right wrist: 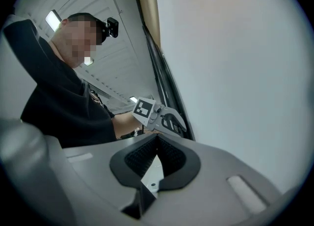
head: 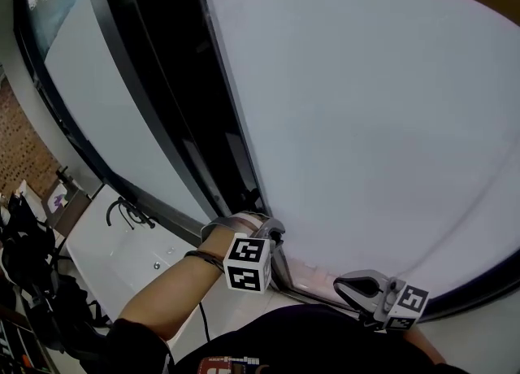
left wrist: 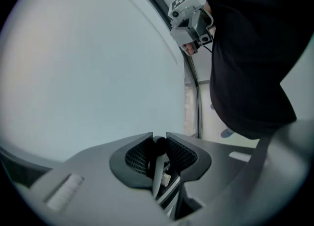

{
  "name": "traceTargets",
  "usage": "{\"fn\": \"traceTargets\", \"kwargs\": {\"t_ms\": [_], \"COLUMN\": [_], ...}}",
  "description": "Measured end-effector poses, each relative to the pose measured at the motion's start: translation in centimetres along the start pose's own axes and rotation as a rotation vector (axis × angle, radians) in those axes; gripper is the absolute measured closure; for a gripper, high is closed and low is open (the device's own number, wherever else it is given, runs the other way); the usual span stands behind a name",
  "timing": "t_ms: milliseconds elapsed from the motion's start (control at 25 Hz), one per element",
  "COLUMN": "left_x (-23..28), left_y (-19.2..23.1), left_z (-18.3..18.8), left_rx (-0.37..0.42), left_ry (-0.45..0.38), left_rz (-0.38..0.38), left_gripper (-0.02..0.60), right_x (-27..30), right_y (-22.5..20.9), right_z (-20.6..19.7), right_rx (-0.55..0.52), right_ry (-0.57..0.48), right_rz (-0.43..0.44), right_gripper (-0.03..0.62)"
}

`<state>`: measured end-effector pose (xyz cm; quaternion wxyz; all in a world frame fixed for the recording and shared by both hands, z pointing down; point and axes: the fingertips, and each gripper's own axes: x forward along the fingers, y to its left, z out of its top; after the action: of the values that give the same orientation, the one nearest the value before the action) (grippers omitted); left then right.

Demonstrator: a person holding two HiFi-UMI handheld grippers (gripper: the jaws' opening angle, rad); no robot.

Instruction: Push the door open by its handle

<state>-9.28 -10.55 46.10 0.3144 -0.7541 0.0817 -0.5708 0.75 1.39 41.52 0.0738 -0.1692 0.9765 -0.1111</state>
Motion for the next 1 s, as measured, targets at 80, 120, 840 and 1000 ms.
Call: {"fn": "traceTargets", "kwargs": {"t_ms": [80, 120, 840, 1000], "left_x": [0.3, 0.4, 4.0, 4.7], "left_y": [0.1, 0.2, 0.0, -0.2], "left_z": [0.3, 0.3, -1.2, -1.7], "left_rx": [-0.005, 0.008, 0.256, 0.291], "left_ry": [-0.026, -0.028, 0.164, 0.207], "left_rz": [-0.006, 0.000, 0.232, 0.267], "left_gripper": [0.495, 0.496, 0.581, 0.581], "right_x": [0.4, 0.7, 3.2, 3.9], "right_y": [-0.1, -0.2, -1.5, -1.3], "right_z": [0.3, 0.4, -0.1, 0.0], "right_rx": [0.010, 0.008, 0.000, 0.009], "right_ry": [-0.010, -0.005, 0.020, 0.021], "right_rz": [-0.001, -0.005, -0.003, 0.030], "right_gripper": [0.594, 0.594, 0.594, 0.594]}}
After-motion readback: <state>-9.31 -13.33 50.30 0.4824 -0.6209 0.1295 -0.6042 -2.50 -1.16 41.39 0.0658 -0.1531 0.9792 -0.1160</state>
